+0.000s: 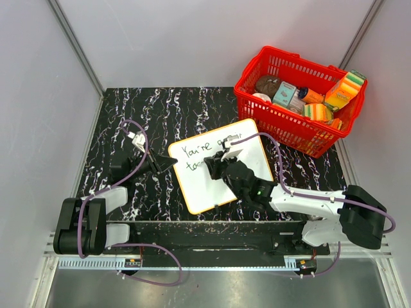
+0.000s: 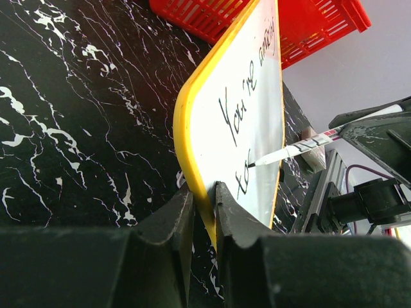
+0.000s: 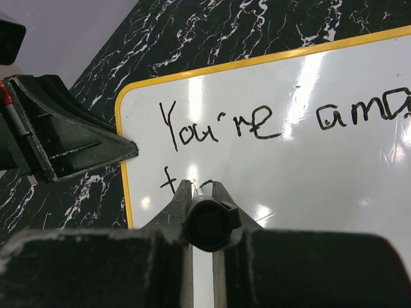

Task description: Write a sentence on the whiteboard

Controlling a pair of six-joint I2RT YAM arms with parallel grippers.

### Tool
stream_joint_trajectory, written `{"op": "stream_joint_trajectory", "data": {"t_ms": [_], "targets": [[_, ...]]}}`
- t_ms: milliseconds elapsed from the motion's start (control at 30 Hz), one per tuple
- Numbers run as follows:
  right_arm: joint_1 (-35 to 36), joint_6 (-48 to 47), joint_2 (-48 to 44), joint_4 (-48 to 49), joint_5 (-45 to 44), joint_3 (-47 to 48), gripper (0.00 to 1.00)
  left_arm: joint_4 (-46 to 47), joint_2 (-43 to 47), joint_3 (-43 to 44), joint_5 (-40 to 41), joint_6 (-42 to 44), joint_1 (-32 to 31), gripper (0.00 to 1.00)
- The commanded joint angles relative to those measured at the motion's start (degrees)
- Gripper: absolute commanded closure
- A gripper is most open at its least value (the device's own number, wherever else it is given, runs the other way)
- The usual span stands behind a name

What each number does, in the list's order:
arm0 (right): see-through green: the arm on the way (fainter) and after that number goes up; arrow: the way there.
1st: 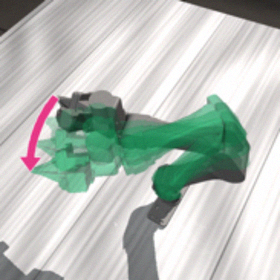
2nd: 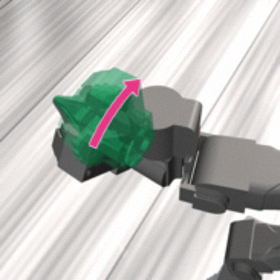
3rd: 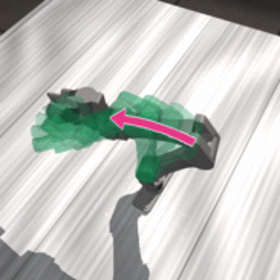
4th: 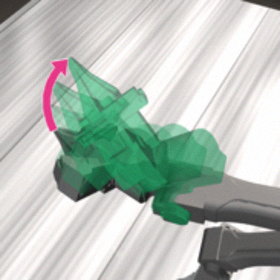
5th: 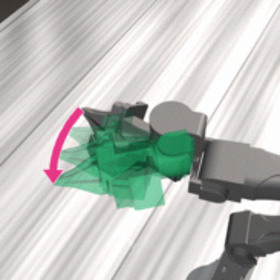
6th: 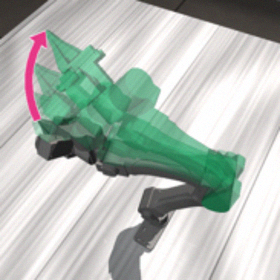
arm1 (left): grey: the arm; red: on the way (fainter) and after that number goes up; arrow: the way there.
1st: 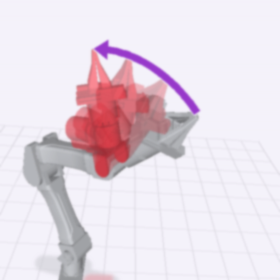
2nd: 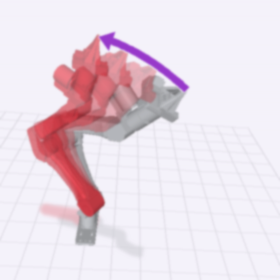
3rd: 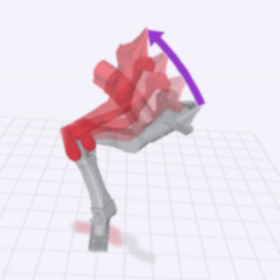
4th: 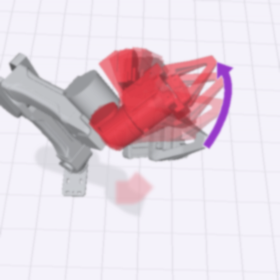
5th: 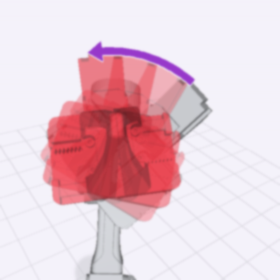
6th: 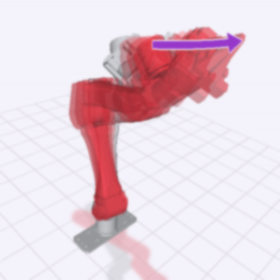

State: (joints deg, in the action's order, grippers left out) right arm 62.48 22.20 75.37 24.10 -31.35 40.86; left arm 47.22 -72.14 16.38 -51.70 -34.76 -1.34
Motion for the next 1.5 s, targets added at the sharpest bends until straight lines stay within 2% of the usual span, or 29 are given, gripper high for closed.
{"op": "stream_joint_trajectory", "data": {"t_ms": [0,900,1467], "targets": [[-0.43,0.66,-1.63,-1.6,0.59,-1.4,1.0,0.68,-0.81,0.23,0.73,4.27,-0.32,1.0],[-0.43,0.74,-3.48,-2.3,-5.38,-1.75,1.0,0.68,-0.72,0.23,0.73,4.18,-0.24,1.0],[-0.95,-3.74,-2.52,2.97,-6.18,2.55,1.0,0.68,-0.63,0.23,0.73,4.27,-0.24,1.0]]}}
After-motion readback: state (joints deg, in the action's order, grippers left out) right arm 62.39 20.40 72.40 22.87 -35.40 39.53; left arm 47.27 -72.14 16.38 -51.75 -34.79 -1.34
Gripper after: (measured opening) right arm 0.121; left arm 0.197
